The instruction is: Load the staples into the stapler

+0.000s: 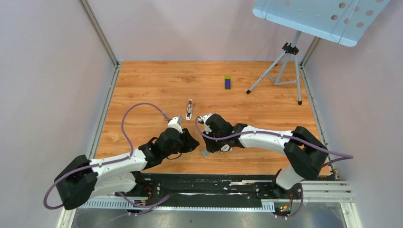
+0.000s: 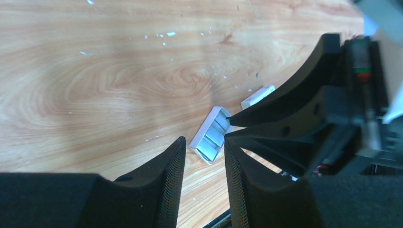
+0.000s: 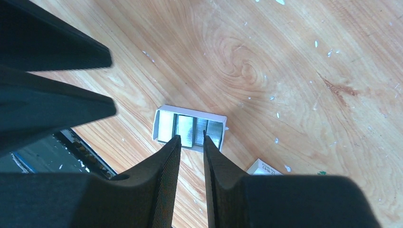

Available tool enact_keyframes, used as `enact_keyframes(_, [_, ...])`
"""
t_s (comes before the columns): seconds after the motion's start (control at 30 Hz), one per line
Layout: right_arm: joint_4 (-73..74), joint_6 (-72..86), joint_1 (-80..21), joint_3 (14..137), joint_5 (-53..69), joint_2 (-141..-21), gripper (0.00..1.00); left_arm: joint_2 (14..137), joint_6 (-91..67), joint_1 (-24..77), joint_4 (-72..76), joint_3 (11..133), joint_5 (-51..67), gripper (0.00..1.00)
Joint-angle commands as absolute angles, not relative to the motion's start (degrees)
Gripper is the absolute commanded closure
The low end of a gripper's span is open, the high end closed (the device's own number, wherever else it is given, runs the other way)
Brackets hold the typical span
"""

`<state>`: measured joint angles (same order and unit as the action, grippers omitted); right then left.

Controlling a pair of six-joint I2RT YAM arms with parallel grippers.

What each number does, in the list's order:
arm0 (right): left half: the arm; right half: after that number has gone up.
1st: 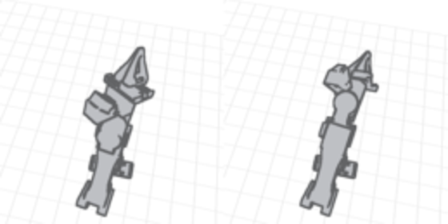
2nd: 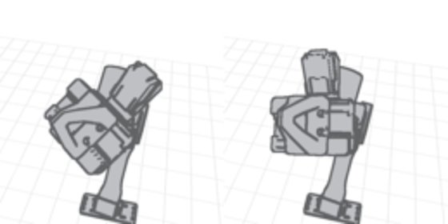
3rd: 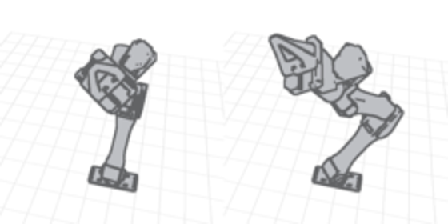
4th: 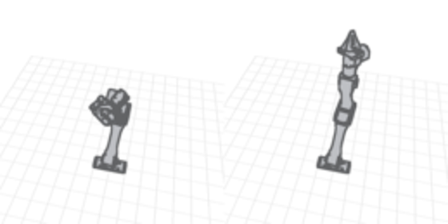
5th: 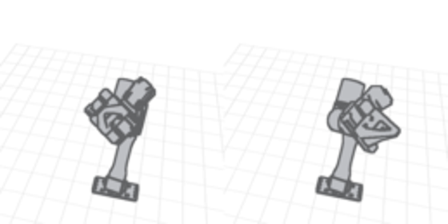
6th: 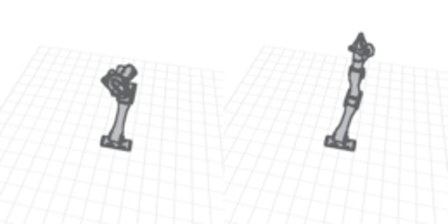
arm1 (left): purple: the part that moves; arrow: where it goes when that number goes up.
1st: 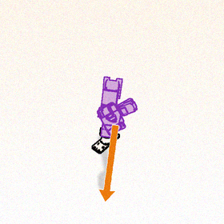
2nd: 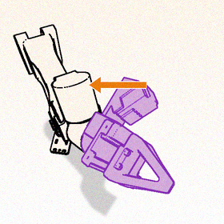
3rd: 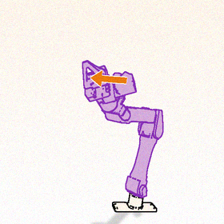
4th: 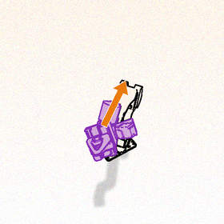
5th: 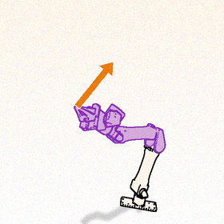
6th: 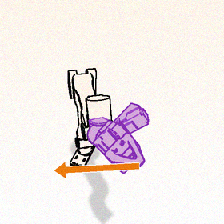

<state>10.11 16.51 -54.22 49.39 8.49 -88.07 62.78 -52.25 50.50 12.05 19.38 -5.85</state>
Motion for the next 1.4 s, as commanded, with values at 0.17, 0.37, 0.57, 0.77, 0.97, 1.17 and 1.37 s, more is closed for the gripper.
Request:
enact_keyframes(0.17, [11.7,15.3,-56.9,52.8,4.9,-91.2,0.72,49.4,-51.5,50.7,0.3,16.6,-17.0,0.57])
enact_keyframes(0.37, [12.6,15.0,-57.9,53.6,2.6,-91.9,0.72,44.4,-52.5,50.5,-3.2,14.7,-18.8,0.57])
enact_keyframes(0.57, [13.1,15.0,-58.8,53.7,1.5,-92.6,0.72,42.9,-52.5,50.5,-4.2,14.4,-19.4,0.56])
enact_keyframes(0.77, [13.7,14.9,-59.6,54.1,0.5,-93.7,0.7,43.0,-52.5,50.4,-4.3,14.2,-19.2,0.56])
enact_keyframes(0.97, [14.4,14.6,-60.2,54.4,0.1,-94.9,0.7,42.8,-52.5,50.5,-4.6,14.2,-19.4,0.56])
enact_keyframes(1.17, [15.0,14.5,-60.4,54.3,-2.9,-95.0,0.73,42.6,-52.4,50.4,-4.8,14.3,-19.8,0.57])
enact_keyframes(1.37, [15.1,14.4,-60.3,54.3,-2.7,-94.5,0.75,43.4,-49.9,49.1,-6.2,15.7,-20.9,0.54])
